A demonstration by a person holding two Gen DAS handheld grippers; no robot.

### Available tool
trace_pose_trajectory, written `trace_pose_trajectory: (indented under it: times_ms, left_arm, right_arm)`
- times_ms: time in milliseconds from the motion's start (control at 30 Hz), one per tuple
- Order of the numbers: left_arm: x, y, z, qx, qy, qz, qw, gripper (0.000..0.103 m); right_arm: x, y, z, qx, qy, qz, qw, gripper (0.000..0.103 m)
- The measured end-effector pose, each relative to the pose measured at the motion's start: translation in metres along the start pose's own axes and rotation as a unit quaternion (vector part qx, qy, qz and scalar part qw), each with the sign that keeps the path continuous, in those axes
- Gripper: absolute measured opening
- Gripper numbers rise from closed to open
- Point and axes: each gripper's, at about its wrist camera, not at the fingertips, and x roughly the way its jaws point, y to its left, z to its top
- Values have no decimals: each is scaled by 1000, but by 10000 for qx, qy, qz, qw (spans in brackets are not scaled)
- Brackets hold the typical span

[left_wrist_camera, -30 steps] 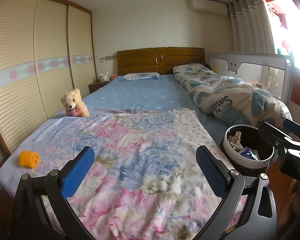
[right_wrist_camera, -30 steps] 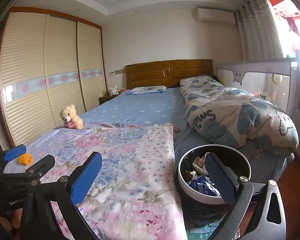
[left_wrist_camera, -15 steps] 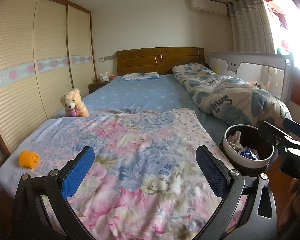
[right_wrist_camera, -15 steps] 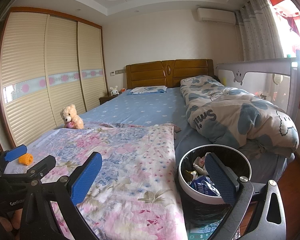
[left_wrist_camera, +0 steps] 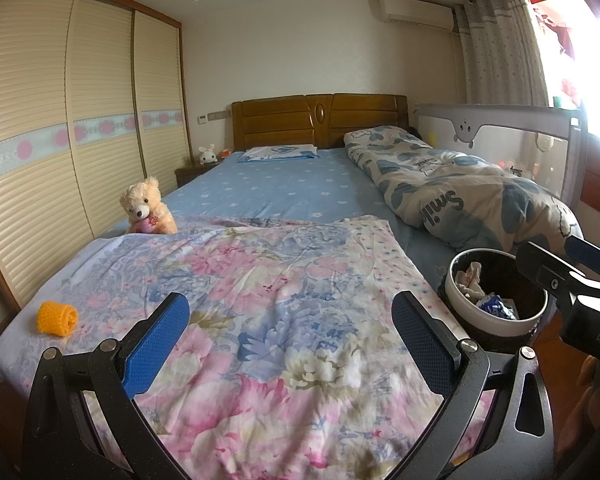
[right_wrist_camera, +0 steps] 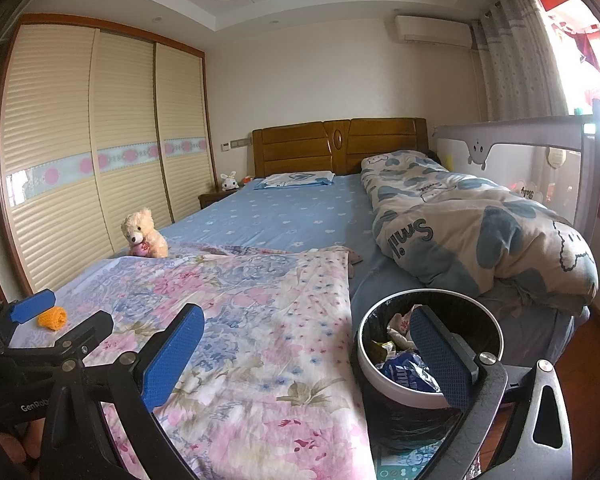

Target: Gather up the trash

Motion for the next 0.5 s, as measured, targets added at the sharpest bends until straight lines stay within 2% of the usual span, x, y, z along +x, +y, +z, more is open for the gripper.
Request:
trace_pose_trajectory:
  times_ms: [500]
  left_arm:
    - [1,0,-1,7,18,-7,10000,103]
  right_arm:
    - [0,0,0,-1,14,1,10000,103]
